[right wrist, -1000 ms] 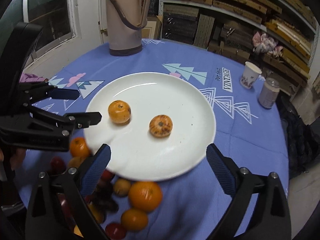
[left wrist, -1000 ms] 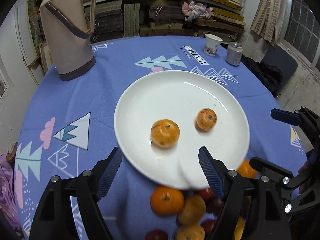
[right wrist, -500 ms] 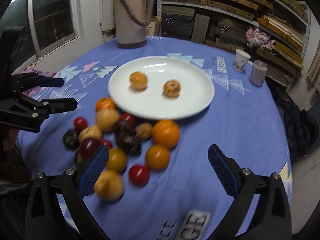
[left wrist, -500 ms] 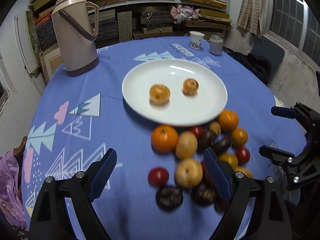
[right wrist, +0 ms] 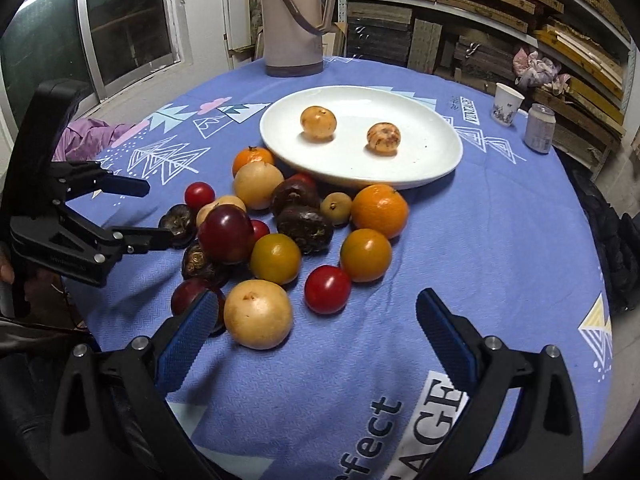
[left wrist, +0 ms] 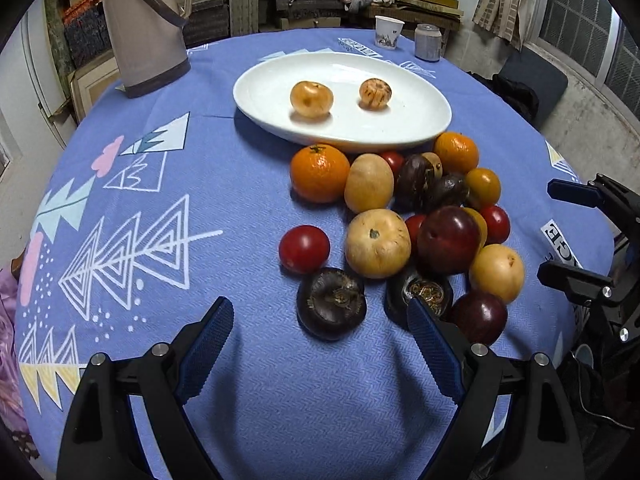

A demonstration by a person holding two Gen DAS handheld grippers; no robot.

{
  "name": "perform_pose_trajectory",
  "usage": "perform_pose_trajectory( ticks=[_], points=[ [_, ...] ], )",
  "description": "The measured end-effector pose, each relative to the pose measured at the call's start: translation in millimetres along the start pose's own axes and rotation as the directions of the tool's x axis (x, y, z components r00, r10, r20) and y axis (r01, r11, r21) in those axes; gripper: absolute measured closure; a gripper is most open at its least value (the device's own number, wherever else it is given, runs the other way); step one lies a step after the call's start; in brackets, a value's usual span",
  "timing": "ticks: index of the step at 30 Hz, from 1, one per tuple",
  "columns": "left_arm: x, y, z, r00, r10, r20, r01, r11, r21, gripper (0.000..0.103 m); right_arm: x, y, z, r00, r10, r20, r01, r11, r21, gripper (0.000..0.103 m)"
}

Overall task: Organize fruits
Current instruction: 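Withdraw both tools from the plate back toward the fruit cluster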

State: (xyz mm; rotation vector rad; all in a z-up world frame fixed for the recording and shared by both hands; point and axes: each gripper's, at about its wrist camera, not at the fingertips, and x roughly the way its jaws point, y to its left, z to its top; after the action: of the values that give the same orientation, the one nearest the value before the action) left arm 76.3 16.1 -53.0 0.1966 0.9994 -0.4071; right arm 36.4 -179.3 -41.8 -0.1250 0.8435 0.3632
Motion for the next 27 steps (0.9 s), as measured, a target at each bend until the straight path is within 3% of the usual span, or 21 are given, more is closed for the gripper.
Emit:
perform_pose_trajectory(
  ticks=[4,7,8,10,27],
  points=[
    [7,-1,-1,1.000,-0.006,-0.010,0.006,1.000,0.006,0.016,4,2,-2,1.000,-0.003,-0.015,0.003,1.000,-0.010,0.006],
    [11,0,-2,1.000,-0.028,-0.002,0.028,1.000,0.006,0.031,4,1,-5,1.000,-0.003,-0.021,0.002,1.000,-0.011,0.006],
    [12,-1,-1,0.999,-0.031,-0.004,0.031,0.999,0.007,0.045,5,1,-5,1.000,-0.002,-0.025,0.001,1.000,-0.013,0.006],
    [20,0,-1,0.998,-0.041,-0.052,0.042,0.999,0.012,0.059,5,1,-6,1.000,-0.004,-0.031,0.004,1.000,-0.019,0.006],
    [22,3,1,0.999,-0.044,-0.030,0.044,0.999,0.005,0.060,27,14,-14,0.994,-0.020,-0.104,0.012,0.996,-0.086,0.006]
  ],
)
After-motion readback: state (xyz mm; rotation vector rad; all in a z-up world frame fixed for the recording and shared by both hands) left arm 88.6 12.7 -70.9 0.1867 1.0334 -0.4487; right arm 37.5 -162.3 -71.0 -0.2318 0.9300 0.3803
